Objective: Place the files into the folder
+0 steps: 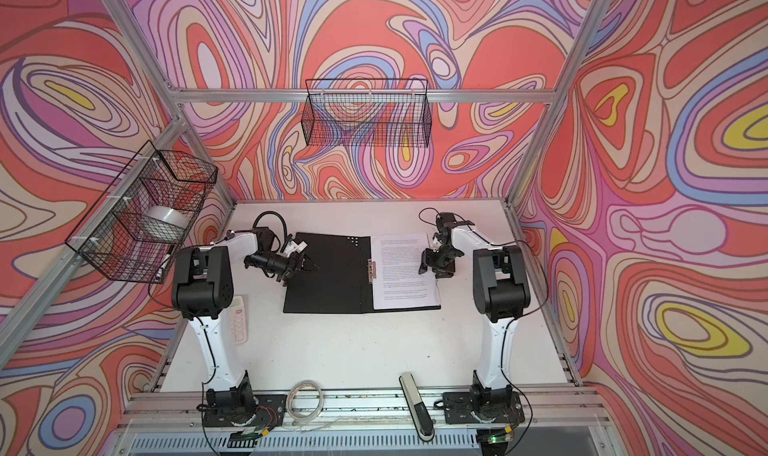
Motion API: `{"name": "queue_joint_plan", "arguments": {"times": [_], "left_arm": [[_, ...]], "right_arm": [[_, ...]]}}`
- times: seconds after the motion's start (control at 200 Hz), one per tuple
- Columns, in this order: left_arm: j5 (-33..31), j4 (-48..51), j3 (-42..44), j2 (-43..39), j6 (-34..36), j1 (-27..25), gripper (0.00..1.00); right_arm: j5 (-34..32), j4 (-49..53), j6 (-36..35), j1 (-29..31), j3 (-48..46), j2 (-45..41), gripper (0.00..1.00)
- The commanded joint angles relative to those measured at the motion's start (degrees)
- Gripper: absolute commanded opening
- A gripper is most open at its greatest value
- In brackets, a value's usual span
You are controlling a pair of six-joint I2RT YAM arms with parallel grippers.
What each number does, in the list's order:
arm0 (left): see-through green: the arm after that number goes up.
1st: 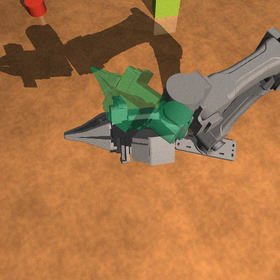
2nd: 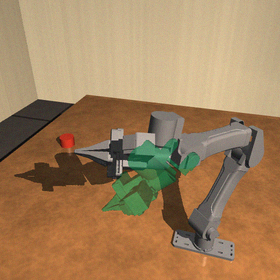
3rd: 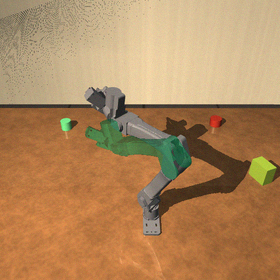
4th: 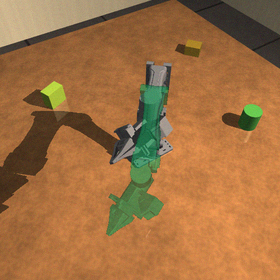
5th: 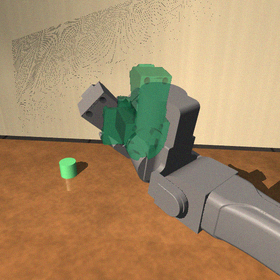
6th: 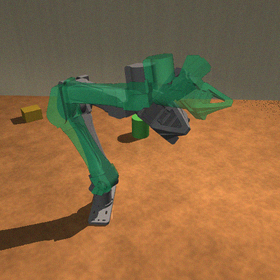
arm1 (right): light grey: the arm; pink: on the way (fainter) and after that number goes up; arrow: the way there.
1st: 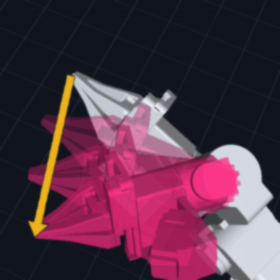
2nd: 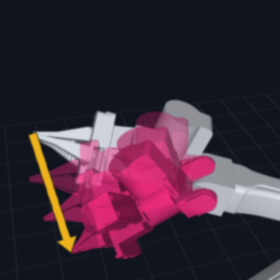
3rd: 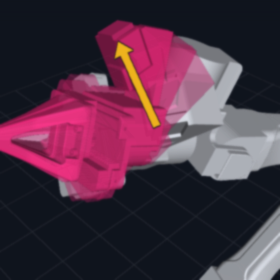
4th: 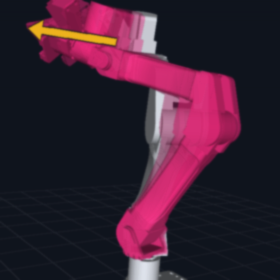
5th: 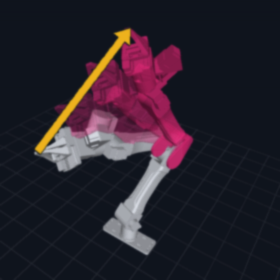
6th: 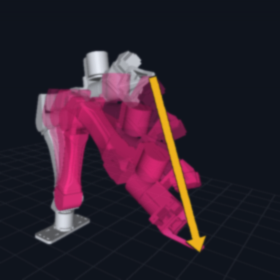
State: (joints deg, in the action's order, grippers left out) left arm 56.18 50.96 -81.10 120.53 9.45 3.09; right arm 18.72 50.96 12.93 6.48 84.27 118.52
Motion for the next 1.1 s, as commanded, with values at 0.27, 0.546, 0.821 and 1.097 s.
{"name": "queue_joint_plan", "arguments": {"times": [0.27, 0.546, 0.821, 1.097], "left_arm": [[0.34, 1.68, 0.42, -4.70, 0.51, 0.62, 0.95], [0.59, 1.69, 2.25, -7.35, -0.23, 2.31, 0.95], [-0.56, 0.64, 3.75, -7.87, -1.77, 3.08, 0.89], [-2.01, -0.22, 3.52, -11.09, -3.65, 3.94, 0.86]], "right_arm": [[0.53, 0.23, 0.61, 1.62, -4.09, 7.61, 0.65], [0.31, -0.07, 0.74, 1.65, -4.03, 7.52, 0.65], [0.28, 0.02, 0.78, 1.61, -3.95, 7.09, 0.66], [0.46, -0.51, 1.11, 1.61, -3.85, 6.44, 0.66]]}}
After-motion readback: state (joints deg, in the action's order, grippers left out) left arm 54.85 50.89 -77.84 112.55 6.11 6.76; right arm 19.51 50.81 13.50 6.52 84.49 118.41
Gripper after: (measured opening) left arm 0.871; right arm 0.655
